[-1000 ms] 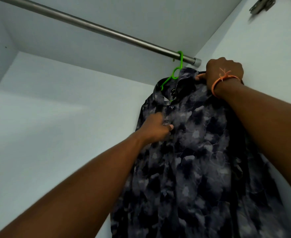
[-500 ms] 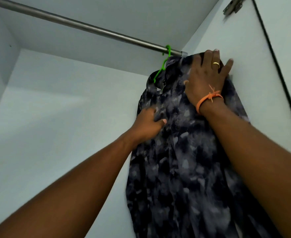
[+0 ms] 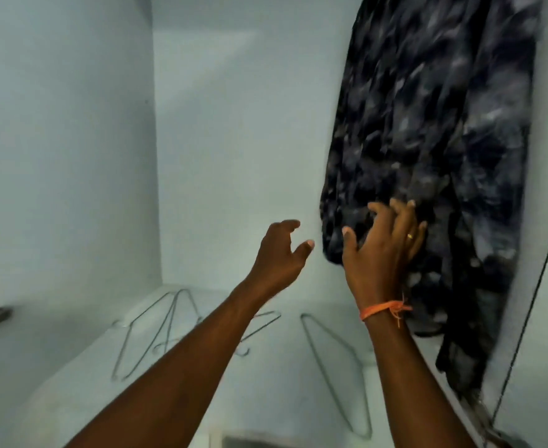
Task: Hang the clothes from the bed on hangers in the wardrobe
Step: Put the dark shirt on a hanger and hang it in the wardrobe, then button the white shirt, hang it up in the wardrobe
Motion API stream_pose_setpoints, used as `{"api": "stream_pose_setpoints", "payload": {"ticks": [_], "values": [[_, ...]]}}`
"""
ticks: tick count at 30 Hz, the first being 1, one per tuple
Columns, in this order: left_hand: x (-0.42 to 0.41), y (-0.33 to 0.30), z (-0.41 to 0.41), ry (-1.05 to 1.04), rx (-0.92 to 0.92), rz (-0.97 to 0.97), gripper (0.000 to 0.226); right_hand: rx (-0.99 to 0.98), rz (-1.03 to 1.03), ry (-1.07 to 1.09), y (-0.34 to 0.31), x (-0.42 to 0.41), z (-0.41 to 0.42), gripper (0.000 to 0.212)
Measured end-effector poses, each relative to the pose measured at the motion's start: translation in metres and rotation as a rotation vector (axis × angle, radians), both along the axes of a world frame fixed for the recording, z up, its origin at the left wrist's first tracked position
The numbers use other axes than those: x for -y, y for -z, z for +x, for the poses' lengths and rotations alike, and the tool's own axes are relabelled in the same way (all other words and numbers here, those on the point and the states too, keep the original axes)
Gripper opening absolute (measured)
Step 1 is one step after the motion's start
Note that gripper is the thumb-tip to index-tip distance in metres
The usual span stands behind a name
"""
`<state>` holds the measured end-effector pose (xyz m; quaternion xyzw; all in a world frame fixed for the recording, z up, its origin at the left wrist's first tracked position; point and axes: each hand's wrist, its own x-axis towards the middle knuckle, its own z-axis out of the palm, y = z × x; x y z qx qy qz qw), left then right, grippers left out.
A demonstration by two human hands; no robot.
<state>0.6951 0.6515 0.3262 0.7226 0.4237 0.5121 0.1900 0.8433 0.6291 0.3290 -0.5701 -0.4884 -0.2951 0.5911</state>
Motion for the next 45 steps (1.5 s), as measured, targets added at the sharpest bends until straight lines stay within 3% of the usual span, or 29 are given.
{"api": "stream_pose_setpoints", "payload": {"ticks": [8,15,21,26,29,35,45], "values": [[0.101,0.136,-0.078,-0.159,0.147,-0.307,0.035,-0.256,-0.303,-0.331,0.130,0.054,-0.084,0.041],[0.208,0.166,-0.187,-0.434,0.296,-0.362,0.030,-0.291,-0.547,-0.704,0.167,0.146,-0.209,0.033],[0.362,0.191,-0.271,-0.664,0.377,-0.327,0.018,-0.550,-0.609,-1.113,0.191,0.283,-0.331,0.020],[0.489,0.232,-0.326,-0.702,0.334,-0.404,0.016,-0.638,-0.626,-1.271,0.218,0.408,-0.411,0.013],[0.560,0.245,-0.370,-0.810,0.359,-0.391,0.010,-0.589,-0.767,-1.363,0.232,0.464,-0.450,0.010],[0.671,0.246,-0.445,-1.119,0.577,-0.354,0.012,-0.439,-0.971,-1.541,0.248,0.545,-0.539,0.009],[0.825,0.274,-0.597,-1.565,0.866,-0.340,0.013,-0.221,-1.405,-1.790,0.294,0.669,-0.748,0.009]]}}
